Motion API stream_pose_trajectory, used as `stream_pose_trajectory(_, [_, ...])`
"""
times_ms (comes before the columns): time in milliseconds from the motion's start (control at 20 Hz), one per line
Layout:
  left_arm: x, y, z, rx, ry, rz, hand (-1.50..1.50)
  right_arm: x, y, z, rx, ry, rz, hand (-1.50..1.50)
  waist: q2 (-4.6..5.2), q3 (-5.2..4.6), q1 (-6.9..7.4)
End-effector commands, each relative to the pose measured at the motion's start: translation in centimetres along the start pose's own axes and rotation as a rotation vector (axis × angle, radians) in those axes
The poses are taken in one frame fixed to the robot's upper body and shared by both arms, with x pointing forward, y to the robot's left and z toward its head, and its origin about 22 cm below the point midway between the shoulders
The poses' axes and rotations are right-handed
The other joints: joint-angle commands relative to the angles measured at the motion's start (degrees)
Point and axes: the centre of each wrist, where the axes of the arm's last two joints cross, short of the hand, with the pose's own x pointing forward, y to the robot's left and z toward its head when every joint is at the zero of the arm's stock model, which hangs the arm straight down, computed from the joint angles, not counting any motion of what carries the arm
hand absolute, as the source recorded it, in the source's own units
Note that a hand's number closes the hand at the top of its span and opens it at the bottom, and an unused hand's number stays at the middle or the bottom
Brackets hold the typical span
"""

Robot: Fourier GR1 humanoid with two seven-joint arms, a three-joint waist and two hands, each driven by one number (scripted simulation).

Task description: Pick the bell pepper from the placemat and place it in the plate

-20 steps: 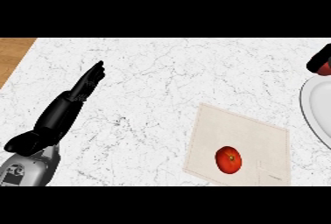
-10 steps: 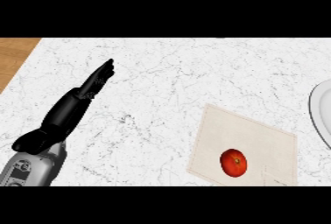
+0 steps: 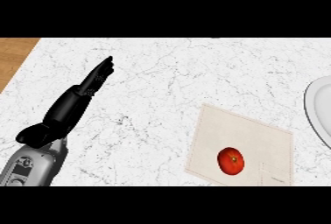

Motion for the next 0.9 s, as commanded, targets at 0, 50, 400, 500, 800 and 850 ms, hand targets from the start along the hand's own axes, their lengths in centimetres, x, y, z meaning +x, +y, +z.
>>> stream_pose_trajectory(0, [-0.3,0.2,0.3,0.010,0.010,0.003,0.00,-0.2,0.6,-0.5,-0.051,0.264,-0.112,1.50,-0.61,0.04,-0.93])
stream_pose_trajectory(50, [-0.3,0.4,0.2,0.010,0.016,0.003,0.00,-0.1,0.6,-0.4,-0.057,0.261,-0.140,1.50,-0.70,0.07,-1.45])
stream_pose_trajectory(400, [-1.1,0.5,0.9,0.047,0.032,-0.009,0.00,-1.6,3.9,-2.0,-0.133,0.291,-0.146,1.50,-0.85,0.14,-2.65])
stream_pose_trajectory(500, [-1.0,0.8,0.4,0.031,0.048,0.000,0.00,-1.3,3.8,-1.7,-0.124,0.290,-0.152,1.50,-0.92,0.09,-3.20])
stream_pose_trajectory(800, [-1.7,0.9,1.4,0.071,0.072,0.012,0.00,-3.8,8.9,-3.3,-0.014,0.394,-0.127,1.50,-1.49,0.28,-4.84])
stream_pose_trajectory(850, [-1.6,1.1,1.7,0.076,0.073,0.007,0.00,-4.2,9.6,-3.5,0.032,0.422,-0.142,1.50,-1.74,0.33,-5.08])
